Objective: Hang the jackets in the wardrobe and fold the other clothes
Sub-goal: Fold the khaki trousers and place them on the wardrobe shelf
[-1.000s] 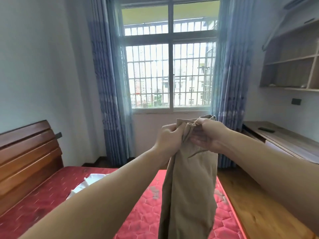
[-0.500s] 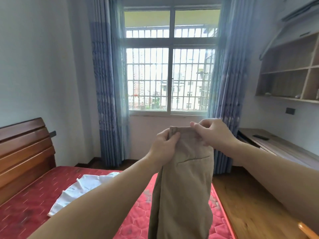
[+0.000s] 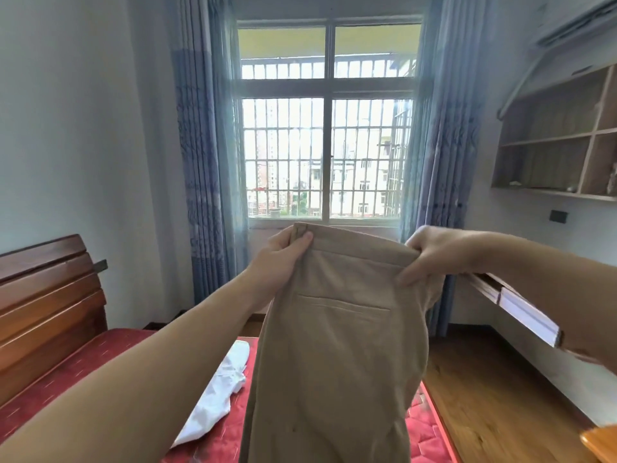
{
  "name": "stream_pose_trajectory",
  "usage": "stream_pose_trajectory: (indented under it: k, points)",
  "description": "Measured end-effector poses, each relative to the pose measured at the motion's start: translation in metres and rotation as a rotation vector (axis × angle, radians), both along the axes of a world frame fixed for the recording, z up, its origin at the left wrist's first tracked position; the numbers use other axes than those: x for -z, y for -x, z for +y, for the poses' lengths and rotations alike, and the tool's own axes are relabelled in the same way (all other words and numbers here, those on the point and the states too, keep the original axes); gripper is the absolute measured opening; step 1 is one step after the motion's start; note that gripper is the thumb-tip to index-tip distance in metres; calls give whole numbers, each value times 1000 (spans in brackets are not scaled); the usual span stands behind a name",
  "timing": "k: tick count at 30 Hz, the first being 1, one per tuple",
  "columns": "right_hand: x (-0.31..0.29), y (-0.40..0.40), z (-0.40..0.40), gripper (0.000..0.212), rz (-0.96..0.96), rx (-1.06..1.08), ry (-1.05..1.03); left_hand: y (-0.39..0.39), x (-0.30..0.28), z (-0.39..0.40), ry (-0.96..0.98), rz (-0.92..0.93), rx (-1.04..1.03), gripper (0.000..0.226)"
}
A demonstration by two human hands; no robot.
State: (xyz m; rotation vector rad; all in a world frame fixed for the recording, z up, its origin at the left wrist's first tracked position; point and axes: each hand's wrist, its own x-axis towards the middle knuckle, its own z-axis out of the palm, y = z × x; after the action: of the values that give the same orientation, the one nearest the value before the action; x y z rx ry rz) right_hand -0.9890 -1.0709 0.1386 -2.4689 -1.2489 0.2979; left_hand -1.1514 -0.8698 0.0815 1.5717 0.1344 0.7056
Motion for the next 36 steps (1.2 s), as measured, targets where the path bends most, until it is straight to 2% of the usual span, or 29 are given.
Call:
stream_pose_trajectory:
  k: [2,4,6,9,10,12,13,15,18,21,24,27,30,32,36]
  points:
    - [-8,2,0,29,84,23,-131,8,4,8,-32,14,-21,18]
    - [-13,3,0,31,166,19,-239,15,10,13,-119,151,25,19]
    - [-11,5,1,25,269,15,-411,18,19,16,-101,233,29,18]
    - [9,8,-3,32,616,6,-807,12,26,17,6,189,-35,26]
    - [23,7,-6,38,762,8,-854,9,28,15,36,171,-48,27]
    - [59,16,-11,41,973,13,-751,4,31,15,66,152,-74,24]
    - [78,21,-11,49,1010,2,-666,1,33,16,66,157,-84,23]
    - [103,16,-9,80,961,25,-586,-1,35,16,56,180,-92,31]
    - [97,5,-5,79,853,94,-682,-1,33,16,106,164,-62,48]
    - [83,-11,-6,81,858,105,-757,4,32,11,65,245,41,45]
    - [83,-23,-13,68,867,100,-585,4,48,7,42,398,103,45]
    - [102,-31,-18,49,556,108,-91,-3,82,10,25,588,120,34]
    - [152,-45,-10,69,413,147,345,-12,136,15,-4,844,227,29]
    - [199,-52,-5,67,492,183,463,-20,179,17,-13,955,239,29]
    - [291,-55,-11,62,1010,326,441,-32,250,23,32,976,179,28]
